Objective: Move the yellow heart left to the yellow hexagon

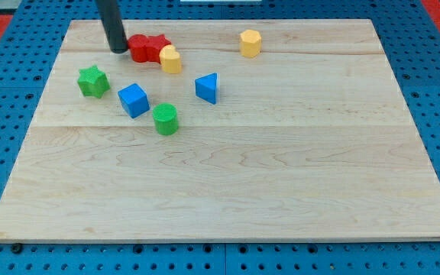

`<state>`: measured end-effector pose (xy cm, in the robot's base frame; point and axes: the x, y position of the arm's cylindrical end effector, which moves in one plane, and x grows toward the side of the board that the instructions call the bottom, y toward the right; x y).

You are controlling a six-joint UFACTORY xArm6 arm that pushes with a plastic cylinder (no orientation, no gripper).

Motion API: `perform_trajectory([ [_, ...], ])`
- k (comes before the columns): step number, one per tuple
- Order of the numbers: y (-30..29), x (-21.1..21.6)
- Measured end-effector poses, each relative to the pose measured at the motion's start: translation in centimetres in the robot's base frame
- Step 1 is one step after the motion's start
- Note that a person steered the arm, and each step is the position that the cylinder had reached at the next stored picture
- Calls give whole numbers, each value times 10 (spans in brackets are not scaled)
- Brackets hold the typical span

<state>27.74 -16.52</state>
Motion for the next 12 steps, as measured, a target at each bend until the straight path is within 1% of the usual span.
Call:
perform_trajectory([
  [2,104,4],
  [3,50,6],
  [4,35,29],
  [5,67,79],
  [7,134,35],
  [8,148,19],
  [10,103,27],
  [12,103,24],
])
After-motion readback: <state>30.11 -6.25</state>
